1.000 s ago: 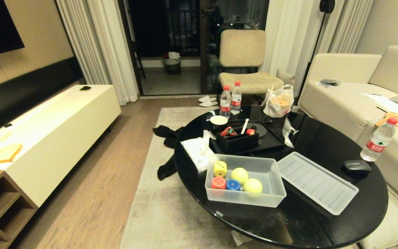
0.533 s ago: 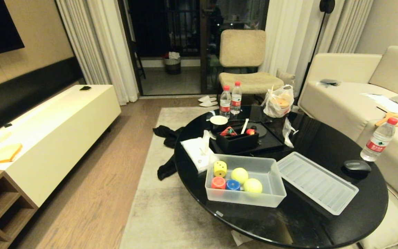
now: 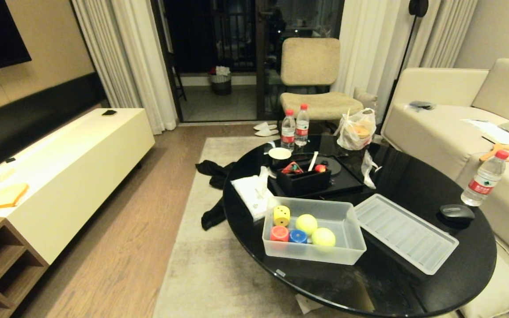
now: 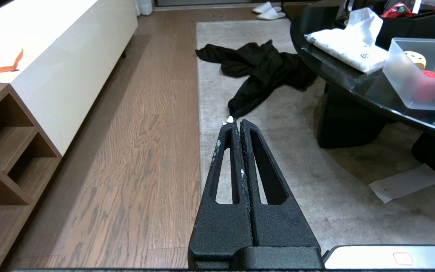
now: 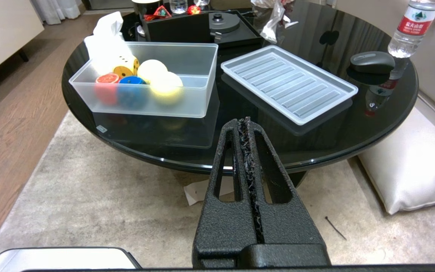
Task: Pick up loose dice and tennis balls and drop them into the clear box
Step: Find toys out of the box
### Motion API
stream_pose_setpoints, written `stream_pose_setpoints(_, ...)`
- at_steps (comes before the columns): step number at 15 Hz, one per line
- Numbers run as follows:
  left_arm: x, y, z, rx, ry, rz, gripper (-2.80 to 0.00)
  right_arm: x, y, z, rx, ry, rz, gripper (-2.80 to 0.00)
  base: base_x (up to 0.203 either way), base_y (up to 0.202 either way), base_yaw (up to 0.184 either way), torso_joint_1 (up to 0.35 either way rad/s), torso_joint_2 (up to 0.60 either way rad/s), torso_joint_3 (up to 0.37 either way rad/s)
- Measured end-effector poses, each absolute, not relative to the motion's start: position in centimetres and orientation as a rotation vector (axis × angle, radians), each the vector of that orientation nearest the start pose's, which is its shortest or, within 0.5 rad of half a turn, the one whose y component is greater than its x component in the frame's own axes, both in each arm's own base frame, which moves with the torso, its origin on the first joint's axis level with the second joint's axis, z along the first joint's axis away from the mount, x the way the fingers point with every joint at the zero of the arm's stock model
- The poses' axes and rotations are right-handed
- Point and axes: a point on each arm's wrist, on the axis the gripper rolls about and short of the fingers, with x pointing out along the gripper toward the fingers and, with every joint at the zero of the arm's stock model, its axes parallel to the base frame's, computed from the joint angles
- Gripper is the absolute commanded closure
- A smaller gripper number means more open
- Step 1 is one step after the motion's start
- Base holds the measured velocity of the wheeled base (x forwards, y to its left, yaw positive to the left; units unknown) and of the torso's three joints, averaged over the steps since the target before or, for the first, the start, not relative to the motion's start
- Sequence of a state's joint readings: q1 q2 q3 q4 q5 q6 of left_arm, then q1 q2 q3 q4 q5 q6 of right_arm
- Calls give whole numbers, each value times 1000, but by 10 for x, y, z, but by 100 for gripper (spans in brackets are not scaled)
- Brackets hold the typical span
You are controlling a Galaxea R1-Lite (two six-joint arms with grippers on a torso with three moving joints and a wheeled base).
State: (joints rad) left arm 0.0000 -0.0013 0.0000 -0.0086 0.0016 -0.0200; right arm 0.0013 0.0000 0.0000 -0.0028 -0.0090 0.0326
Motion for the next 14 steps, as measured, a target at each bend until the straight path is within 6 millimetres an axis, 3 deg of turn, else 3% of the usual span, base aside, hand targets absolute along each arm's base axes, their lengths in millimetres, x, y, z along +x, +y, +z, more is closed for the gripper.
stream_pose_setpoints(14, -23, 0, 76, -19, -10, 1, 0, -23, 0, 76, 32, -3, -8, 0, 0, 0, 0, 0, 0, 0)
